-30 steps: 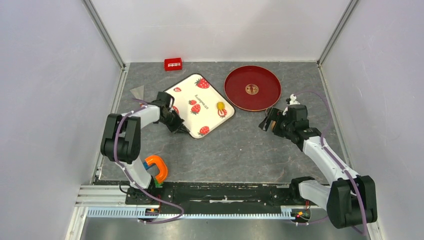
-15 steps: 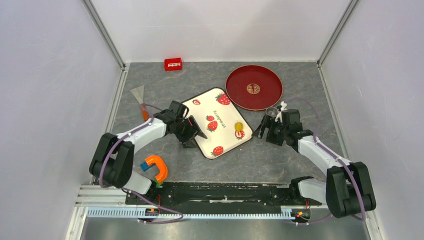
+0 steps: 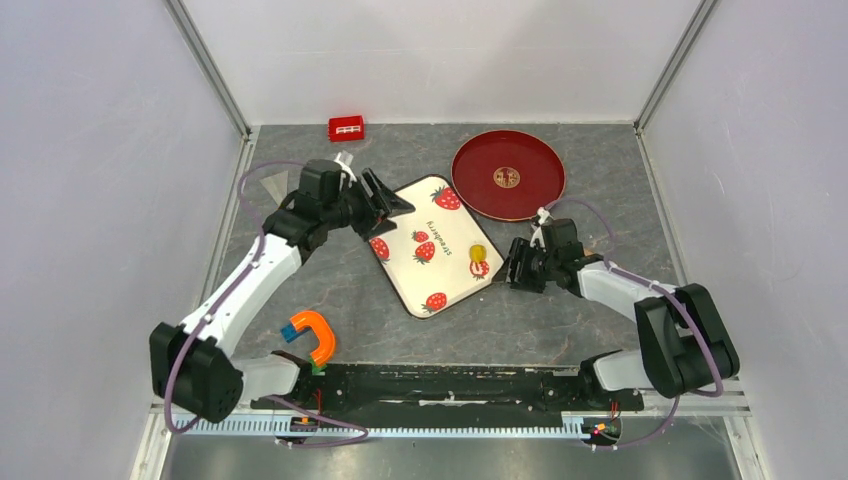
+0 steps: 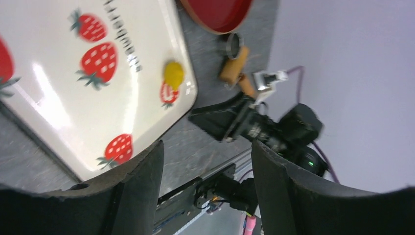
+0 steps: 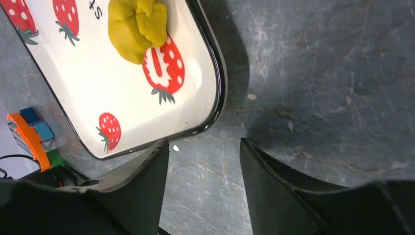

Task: Roll out the dumpling wrappers from the dough

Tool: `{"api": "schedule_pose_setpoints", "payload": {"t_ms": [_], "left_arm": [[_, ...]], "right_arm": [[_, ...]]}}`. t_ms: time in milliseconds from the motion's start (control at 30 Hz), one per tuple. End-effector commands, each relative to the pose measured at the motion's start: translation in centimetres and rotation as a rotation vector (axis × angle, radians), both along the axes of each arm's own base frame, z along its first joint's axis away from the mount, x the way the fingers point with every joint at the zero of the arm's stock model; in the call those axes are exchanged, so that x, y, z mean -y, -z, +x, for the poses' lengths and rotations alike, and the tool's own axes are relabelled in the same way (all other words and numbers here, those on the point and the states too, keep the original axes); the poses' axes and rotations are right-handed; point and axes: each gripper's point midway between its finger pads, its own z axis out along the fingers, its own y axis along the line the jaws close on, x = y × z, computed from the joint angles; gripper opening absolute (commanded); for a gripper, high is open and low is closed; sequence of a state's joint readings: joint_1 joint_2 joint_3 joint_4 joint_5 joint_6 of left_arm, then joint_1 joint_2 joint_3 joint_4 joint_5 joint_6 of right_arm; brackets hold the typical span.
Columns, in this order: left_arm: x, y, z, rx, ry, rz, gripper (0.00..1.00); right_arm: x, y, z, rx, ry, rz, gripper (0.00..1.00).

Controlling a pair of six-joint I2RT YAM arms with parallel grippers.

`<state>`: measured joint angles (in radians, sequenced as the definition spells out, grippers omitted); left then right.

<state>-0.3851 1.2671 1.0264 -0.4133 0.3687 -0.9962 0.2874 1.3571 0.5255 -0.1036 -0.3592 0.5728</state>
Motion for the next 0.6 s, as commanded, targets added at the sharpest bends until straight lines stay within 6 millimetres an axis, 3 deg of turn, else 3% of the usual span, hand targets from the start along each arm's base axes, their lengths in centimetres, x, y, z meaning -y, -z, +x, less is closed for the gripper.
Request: {"api": "schedule_pose_setpoints", "payload": {"t_ms": [0,133,200,433,567], "left_arm": [[0.3,-8.8,0.6,0.304,0.056,-0.073,0.71],[-0.4,-11.4,0.1,0.403,0.064,-0.053,0.73],[-0.7,-11.6,-0.1,0.418,0.072,-0.027,0.74],[-1.5,-10.5,-0.8,0.409,0.132,0.087,0.74],[-1.8,-9.5,-0.9,0.388,0.174,0.149,0.74]], "right_arm": [[0.2,0.9,1.6,0.038,-0.031,-0.078,0.54],[-0.3,1.7,2.3,0.041,-0.101,-0.137,0.40],[-0.5,2.1,2.7,0.050,-0.138,-0.175,0.35],[-0.5,2.3,5.0,0.134,-0.395,-0.370,0.15],[1.2,2.3,6.4,0.144,-0.481,-0.536,0.11]]}}
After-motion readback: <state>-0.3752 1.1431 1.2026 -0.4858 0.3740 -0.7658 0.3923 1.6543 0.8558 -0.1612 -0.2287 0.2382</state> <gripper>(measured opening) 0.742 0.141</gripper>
